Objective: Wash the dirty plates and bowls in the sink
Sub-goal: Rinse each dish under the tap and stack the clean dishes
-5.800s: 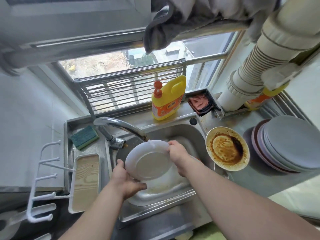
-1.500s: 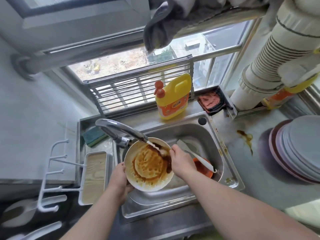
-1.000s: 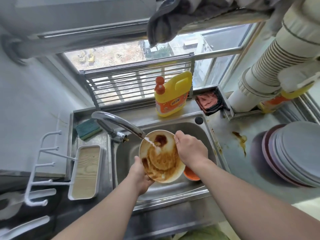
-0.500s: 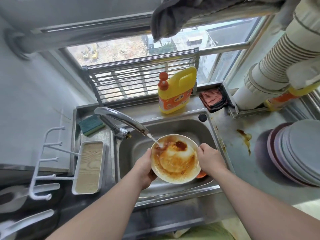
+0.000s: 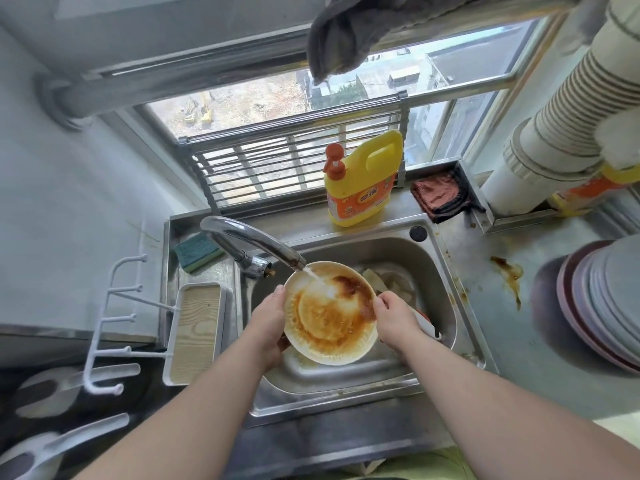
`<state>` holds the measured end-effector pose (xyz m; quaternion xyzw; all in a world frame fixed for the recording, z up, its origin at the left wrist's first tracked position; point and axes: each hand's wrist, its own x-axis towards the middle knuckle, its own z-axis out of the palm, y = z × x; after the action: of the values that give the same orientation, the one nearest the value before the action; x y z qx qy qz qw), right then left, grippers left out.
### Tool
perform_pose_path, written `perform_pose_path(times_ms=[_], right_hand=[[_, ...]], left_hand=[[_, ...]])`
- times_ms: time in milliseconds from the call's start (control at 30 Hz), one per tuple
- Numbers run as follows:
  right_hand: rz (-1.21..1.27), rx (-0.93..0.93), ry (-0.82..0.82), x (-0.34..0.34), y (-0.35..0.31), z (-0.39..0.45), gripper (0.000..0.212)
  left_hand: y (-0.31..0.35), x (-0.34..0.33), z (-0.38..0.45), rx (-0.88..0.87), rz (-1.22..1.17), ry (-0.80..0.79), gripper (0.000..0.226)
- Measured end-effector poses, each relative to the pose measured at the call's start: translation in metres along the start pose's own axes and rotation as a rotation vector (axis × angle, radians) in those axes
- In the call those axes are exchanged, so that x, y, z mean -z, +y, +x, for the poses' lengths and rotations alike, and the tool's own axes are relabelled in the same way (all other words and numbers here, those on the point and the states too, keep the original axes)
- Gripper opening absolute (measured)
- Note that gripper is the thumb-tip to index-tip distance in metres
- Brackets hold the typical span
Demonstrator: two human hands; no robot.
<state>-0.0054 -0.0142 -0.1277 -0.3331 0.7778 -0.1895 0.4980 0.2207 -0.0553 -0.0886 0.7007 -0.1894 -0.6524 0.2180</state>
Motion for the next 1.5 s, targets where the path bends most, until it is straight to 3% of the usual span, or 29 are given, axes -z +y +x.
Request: perform_pose_path(times_ms=[233, 400, 767, 900, 1067, 1500], right_hand=[[-0.057, -0.003, -0.082, -0.015, -0.008, 0.0, 0.03], [-0.076, -0.021, -0.122, -0.022, -0.007, -0.001, 0.03], [-0.075, 0.016, -0.111, -0.025, -0.015, 0.001, 0.032], [-0.05, 0.079, -0.034, -0.015, -0.015, 0.003, 0.033], [-0.053, 0.123, 0.041, -0.003, -0.013, 0.005, 0.034], [0.047, 0.083, 0.004, -0.005, 0.005, 0.005, 0.043]], left_hand=[[-0.008, 0.015, -0.005, 0.032, -0.01, 0.079, 0.052], [-0.013, 0.019, -0.007, 0.054, -0.041, 0.115, 0.069], [-0.024, 0.029, -0.007, 0.002, 0.009, 0.141, 0.052], [-0.031, 0.023, -0.009, -0.006, 0.071, 0.073, 0.032], [-0.041, 0.013, -0.007, 0.032, 0.077, 0.002, 0.036], [-0.041, -0.006, -0.013, -0.028, -0.068, 0.066, 0.028]])
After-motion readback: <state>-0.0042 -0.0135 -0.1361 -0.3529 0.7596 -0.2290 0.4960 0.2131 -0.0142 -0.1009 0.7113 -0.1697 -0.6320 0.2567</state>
